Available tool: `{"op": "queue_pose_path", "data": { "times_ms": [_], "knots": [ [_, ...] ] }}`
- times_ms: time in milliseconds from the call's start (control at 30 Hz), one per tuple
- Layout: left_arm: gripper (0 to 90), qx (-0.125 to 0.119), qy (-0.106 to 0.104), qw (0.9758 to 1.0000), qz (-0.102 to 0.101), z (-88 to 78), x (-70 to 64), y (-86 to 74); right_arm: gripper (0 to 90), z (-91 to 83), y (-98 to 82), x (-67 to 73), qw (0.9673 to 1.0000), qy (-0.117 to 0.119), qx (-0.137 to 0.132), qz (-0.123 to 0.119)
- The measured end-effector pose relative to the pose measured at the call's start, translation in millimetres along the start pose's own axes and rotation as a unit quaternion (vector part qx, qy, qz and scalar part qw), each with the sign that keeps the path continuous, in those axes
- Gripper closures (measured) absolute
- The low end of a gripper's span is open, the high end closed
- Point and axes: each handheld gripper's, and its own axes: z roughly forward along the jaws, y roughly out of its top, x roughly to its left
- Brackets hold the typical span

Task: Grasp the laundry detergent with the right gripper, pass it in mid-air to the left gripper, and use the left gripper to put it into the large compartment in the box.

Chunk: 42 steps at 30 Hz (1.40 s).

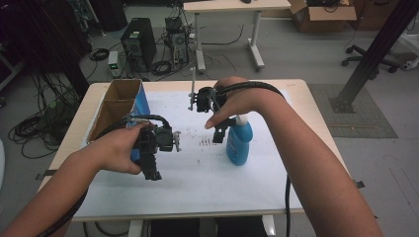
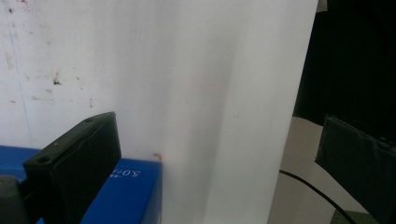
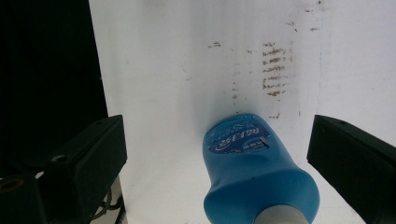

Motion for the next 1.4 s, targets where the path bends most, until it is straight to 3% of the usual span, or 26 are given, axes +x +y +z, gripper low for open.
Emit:
{"op": "queue_pose_path", "data": {
  "times_ms": [333,400,700,867,1100,1400],
  "knots": [
    [0.2,0.009,0.002,1.0000,0.002,-1.0,1.1,0.8,4.8,-4.3,-0.2,4.6,1.0000,-0.005,-0.006,-0.004],
    [0.2,0.004,0.002,1.0000,-0.003,-2.0,-0.4,1.0,4.4,-4.9,-3.8,9.3,1.0000,0.001,-0.009,-0.004],
    [0.2,0.019,0.005,0.9998,0.005,-0.6,0.3,-0.7,4.4,-3.5,-17.0,34.9,0.9994,0.007,-0.019,-0.028],
    [0.2,0.019,0.002,0.9998,-0.002,1.2,-0.4,-0.3,4.7,1.8,-29.5,52.7,0.9993,0.003,-0.011,-0.037],
    [0.2,0.019,0.002,0.9998,0.005,4.1,-2.2,5.0,4.4,6.6,-48.1,76.3,0.9987,0.011,-0.017,-0.047],
    [0.2,0.014,0.007,0.9998,0.010,-0.5,-2.8,10.3,4.6,16.6,-88.3,95.1,0.9995,0.010,-0.019,-0.023]
  ]
}}
